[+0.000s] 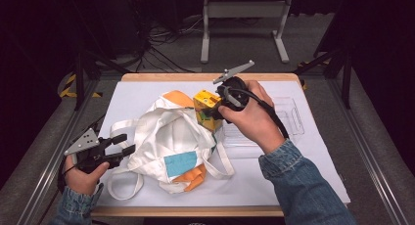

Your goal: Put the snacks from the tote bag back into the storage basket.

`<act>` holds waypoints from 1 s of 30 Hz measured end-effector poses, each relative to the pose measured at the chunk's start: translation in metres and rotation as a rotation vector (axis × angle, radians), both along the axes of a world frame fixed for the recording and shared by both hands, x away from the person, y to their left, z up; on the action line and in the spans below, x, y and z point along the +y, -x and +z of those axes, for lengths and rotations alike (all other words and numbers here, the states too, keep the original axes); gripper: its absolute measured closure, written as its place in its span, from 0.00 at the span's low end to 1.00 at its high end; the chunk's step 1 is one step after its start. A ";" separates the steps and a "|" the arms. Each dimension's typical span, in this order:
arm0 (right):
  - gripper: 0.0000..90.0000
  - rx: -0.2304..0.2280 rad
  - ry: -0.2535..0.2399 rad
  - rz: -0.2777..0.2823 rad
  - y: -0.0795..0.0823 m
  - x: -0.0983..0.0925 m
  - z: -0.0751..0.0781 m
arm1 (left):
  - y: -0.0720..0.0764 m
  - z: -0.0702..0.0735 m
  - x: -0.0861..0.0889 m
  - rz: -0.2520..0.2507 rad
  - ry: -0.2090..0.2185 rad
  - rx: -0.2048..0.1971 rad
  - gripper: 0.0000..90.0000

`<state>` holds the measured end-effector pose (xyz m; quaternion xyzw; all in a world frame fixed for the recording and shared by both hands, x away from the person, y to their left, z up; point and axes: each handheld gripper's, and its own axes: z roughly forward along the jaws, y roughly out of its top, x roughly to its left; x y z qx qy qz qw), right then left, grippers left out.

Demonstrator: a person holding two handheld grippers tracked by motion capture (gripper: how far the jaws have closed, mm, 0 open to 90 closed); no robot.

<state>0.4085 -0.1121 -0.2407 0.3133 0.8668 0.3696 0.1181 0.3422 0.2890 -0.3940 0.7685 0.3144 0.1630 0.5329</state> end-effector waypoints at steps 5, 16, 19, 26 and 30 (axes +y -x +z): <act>0.57 -0.016 -0.018 0.020 -0.001 -0.021 0.003 | 0.003 0.000 0.003 0.015 -0.001 -0.002 0.48; 0.57 -0.012 -0.056 0.059 -0.009 -0.057 0.008 | 0.007 -0.001 0.006 0.030 -0.005 0.000 0.47; 0.57 -0.021 -0.056 0.066 -0.012 -0.067 0.009 | 0.008 -0.001 0.006 0.030 -0.007 0.000 0.47; 0.57 -0.041 -0.043 0.093 -0.021 -0.084 0.005 | 0.010 -0.001 0.008 0.042 -0.008 -0.003 0.46; 0.57 -0.046 -0.026 0.096 -0.027 -0.092 -0.001 | 0.010 -0.001 0.008 0.043 -0.011 -0.002 0.46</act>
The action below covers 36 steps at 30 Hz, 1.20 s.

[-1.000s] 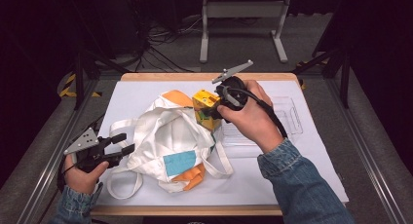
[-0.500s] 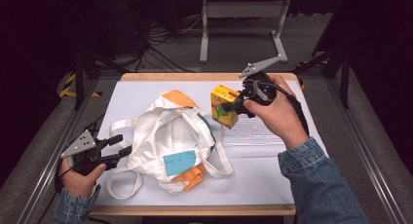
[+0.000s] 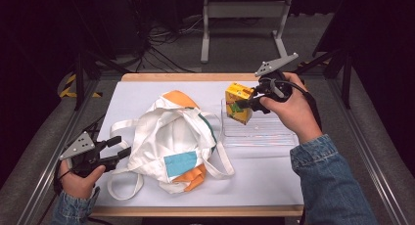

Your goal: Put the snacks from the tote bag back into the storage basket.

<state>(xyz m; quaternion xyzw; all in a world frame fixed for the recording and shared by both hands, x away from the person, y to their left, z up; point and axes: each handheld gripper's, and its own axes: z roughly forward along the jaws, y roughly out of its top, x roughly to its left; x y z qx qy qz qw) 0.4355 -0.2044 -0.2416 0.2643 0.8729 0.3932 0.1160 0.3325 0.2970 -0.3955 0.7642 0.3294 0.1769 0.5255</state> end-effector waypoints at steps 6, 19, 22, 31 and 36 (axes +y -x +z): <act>0.57 -0.001 0.031 -0.001 -0.009 -0.010 -0.019 | 0.000 0.000 0.000 0.007 0.007 0.009 0.46; 0.57 0.006 0.069 -0.005 -0.020 -0.017 -0.049 | -0.001 -0.001 0.000 0.003 0.002 0.003 0.46; 0.57 0.011 0.071 -0.007 -0.021 -0.017 -0.059 | -0.002 -0.001 0.000 0.004 0.004 0.004 0.46; 0.57 0.042 0.072 -0.017 -0.026 -0.020 -0.087 | -0.003 -0.002 -0.001 0.003 0.005 0.005 0.46; 0.57 0.057 0.059 -0.026 -0.027 -0.024 -0.099 | -0.004 -0.001 -0.001 0.002 0.006 0.002 0.46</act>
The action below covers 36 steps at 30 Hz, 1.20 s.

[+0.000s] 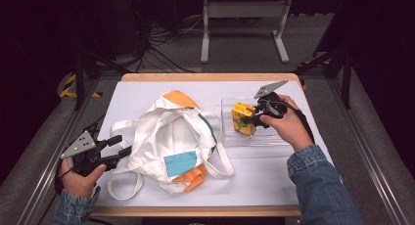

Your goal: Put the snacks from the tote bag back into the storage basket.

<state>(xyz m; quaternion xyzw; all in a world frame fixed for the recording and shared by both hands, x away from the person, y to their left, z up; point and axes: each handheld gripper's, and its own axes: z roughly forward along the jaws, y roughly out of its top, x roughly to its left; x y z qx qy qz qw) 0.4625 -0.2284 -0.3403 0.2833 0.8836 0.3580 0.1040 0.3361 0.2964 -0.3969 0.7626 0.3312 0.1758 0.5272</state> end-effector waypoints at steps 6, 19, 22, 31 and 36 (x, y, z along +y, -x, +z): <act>0.56 0.010 -0.018 -0.006 0.002 -0.007 -0.015 | 0.000 0.000 -0.001 -0.001 0.000 0.003 0.46; 0.56 0.009 -0.031 0.000 0.007 -0.017 -0.021 | 0.000 0.000 -0.002 -0.007 -0.001 0.001 0.46; 0.55 0.021 -0.023 0.005 0.009 -0.020 -0.022 | 0.000 0.000 -0.002 -0.008 -0.001 0.001 0.46; 0.51 0.032 -0.017 -0.002 0.012 -0.024 -0.020 | 0.001 0.000 -0.002 -0.008 -0.001 0.000 0.45; 0.37 0.027 -0.019 -0.015 0.014 -0.025 -0.018 | 0.002 0.000 -0.001 -0.004 0.002 0.002 0.45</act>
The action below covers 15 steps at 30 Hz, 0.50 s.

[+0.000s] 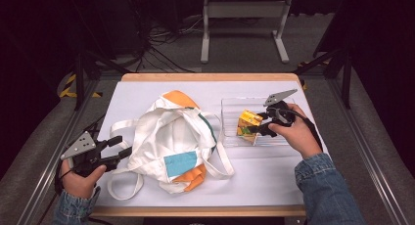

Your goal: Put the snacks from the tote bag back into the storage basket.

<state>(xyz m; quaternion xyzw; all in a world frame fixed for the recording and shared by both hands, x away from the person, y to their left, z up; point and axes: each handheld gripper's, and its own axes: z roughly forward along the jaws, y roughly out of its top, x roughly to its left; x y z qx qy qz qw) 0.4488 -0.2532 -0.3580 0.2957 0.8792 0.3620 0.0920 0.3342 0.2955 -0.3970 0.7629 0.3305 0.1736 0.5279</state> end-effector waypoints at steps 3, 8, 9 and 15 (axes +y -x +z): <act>0.29 -0.030 0.001 -0.013 0.003 0.000 0.003 | -0.001 -0.001 -0.001 -0.001 0.002 -0.001 0.44; 0.24 -0.065 -0.027 -0.042 0.015 0.000 0.018 | -0.002 -0.001 -0.001 -0.003 0.003 -0.003 0.44; 0.23 -0.071 -0.028 -0.048 0.017 -0.001 0.020 | -0.002 -0.001 -0.001 -0.003 0.004 -0.003 0.44; 0.22 -0.081 -0.064 -0.115 0.028 -0.001 0.035 | -0.002 0.000 -0.002 -0.005 0.003 -0.002 0.44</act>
